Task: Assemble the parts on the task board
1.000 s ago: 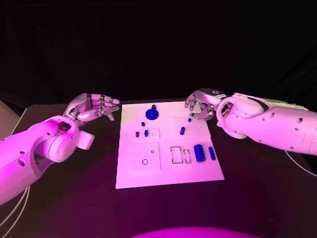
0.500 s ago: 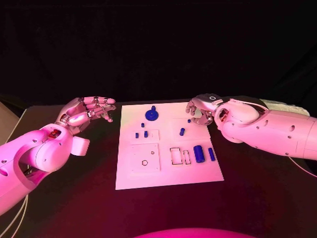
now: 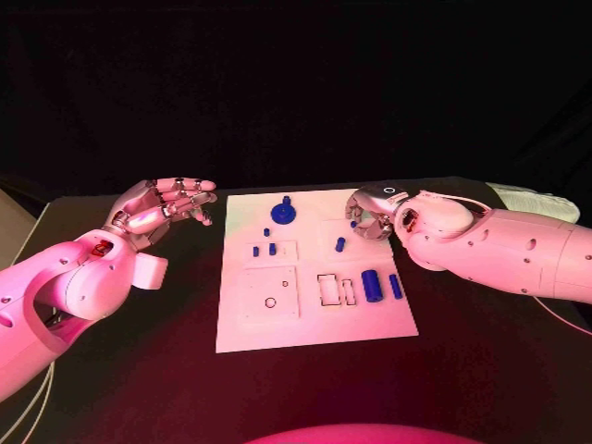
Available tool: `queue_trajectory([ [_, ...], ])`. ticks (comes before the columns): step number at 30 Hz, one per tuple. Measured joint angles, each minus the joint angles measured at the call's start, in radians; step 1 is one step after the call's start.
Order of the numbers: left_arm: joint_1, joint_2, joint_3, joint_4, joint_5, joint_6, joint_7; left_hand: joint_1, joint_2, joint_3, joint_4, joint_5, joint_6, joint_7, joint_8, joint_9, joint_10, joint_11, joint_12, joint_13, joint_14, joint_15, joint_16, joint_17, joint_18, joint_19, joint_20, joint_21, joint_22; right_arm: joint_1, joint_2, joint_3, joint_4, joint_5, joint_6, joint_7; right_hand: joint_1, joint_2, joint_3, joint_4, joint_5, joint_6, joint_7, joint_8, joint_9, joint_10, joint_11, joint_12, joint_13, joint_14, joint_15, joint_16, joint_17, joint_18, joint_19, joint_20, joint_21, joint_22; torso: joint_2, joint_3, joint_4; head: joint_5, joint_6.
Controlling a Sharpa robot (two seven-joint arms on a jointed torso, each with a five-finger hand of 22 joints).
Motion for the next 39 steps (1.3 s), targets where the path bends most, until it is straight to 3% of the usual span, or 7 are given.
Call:
queue_trajectory([
  [4,0.0,0.0,0.0,0.0,0.001,0.0,0.0,0.0,0.0,0.0,0.0,0.0,0.0,0.0,0.0,0.0,0.0,0.0,0.0,0.0,0.0,0.0,0.0,0.0,0.0,0.0,0.0,0.0,-0.001,-0.004,0.005,0.0,-0.007,-0.002,0.002,0.0,-0.004,0.004,0.01,-0.006,0.006,0.02,-0.001,0.0,0.002,0.021,-0.002,-0.005,-0.012,0.0,0.0,0.0,-0.005,0.001,0.0,0.0,-0.005,0.0,0.0,0.0001,0.0,0.0,-0.002],
  [6,0.0,0.0,0.0,0.0,0.001,0.0,0.0,0.0,0.0,0.0,0.0,0.0,0.0,0.0,0.0,0.0,-0.003,0.003,0.0,0.001,0.0,0.0,-0.004,0.0,0.0,0.004,-0.004,0.0,-0.002,-0.005,0.007,0.0,-0.009,-0.003,0.002,-0.001,-0.005,0.005,0.021,-0.009,0.006,0.029,-0.004,0.001,0.005,0.029,-0.005,-0.009,-0.016,0.0,0.0,-0.004,-0.007,0.015,0.0,0.0,-0.005,0.0,0.0,0.0001,-0.0001,0.0,-0.002],
  [10,0.0,0.0,0.0,0.0,0.001,-0.001,0.0,0.0,0.0,0.0,0.0,0.0,0.0,0.0,0.0,0.0,-0.004,0.004,0.0,0.001,0.0,0.0,-0.004,0.0,0.0,0.004,-0.004,0.0,-0.002,-0.005,0.01,0.0,-0.013,-0.004,0.002,-0.001,-0.013,0.013,0.065,-0.019,-0.033,0.049,-0.009,0.005,0.007,0.055,-0.011,-0.027,-0.035,0.0,0.0,-0.004,-0.01,0.015,0.0,0.0,-0.009,0.0,-0.001,0.0001,-0.0007,0.001,-0.002],
  [23,0.0,0.0,0.0,0.002,0.001,-0.002,-0.002,0.0,0.0,0.0,0.0,0.0,-0.004,0.004,0.0,0.0,-0.004,0.004,0.0,0.001,0.0,0.0,-0.004,0.0,0.0,0.007,0.0,0.0,-0.004,-0.009,0.023,0.002,-0.023,-0.013,-0.005,-0.024,-0.021,0.053,0.102,-0.043,-0.039,0.104,-0.026,0.037,0.028,0.095,-0.021,-0.04,-0.056,-0.002,-0.006,0.004,0.01,0.015,0.0,-0.008,0.004,0.0,-0.001,-0.0006,-0.0008,-0.001,-0.005],
  [27,0.0,-0.001,0.0,0.003,0.001,-0.002,-0.002,0.0,0.0,0.0,0.0,0.0,-0.004,0.003,0.0,0.0,-0.007,0.0,0.004,0.002,0.0,0.0,-0.004,0.0,0.0,0.007,0.0,0.0,-0.005,-0.011,0.028,0.002,-0.024,-0.019,-0.01,-0.037,-0.019,0.062,0.105,-0.046,-0.039,0.109,-0.024,0.038,0.035,0.101,-0.025,-0.044,-0.058,0.0,-0.008,0.004,0.016,0.015,0.0,-0.008,0.008,0.0,-0.001,-0.0006,0.0,-0.001,-0.006],
  [34,0.0,-0.001,0.0,0.004,0.001,-0.003,-0.004,0.0,0.0,-0.003,-0.003,0.0,-0.004,0.003,0.0,0.0,-0.011,0.003,0.004,0.002,0.0,0.0,-0.004,0.0,0.0,0.007,0.0,-0.005,-0.006,-0.015,0.035,0.002,-0.026,-0.029,-0.017,-0.061,-0.024,0.066,0.1,-0.051,-0.034,0.111,-0.023,0.043,0.04,0.101,-0.025,-0.058,-0.065,0.0,-0.007,0.003,0.0,0.015,0.0,-0.008,0.001,0.0,0.0,-0.0011,-0.0001,-0.001,-0.008],
  [39,0.0,0.0,0.0,0.004,-0.001,-0.003,-0.005,0.0,0.0,-0.003,-0.003,0.0,-0.004,0.004,0.0,0.0,-0.011,0.003,0.004,0.002,0.0,0.0,-0.004,0.0,0.0,0.007,0.0,-0.005,-0.006,-0.018,0.039,0.003,-0.026,-0.035,-0.02,-0.074,-0.052,0.048,0.104,-0.06,-0.028,0.09,-0.013,0.033,0.042,0.092,-0.016,-0.078,-0.074,0.0,-0.007,-0.008,-0.01,0.015,0.0,-0.008,-0.021,-0.001,0.0,-0.0009,-0.0011,-0.001,-0.011],
])
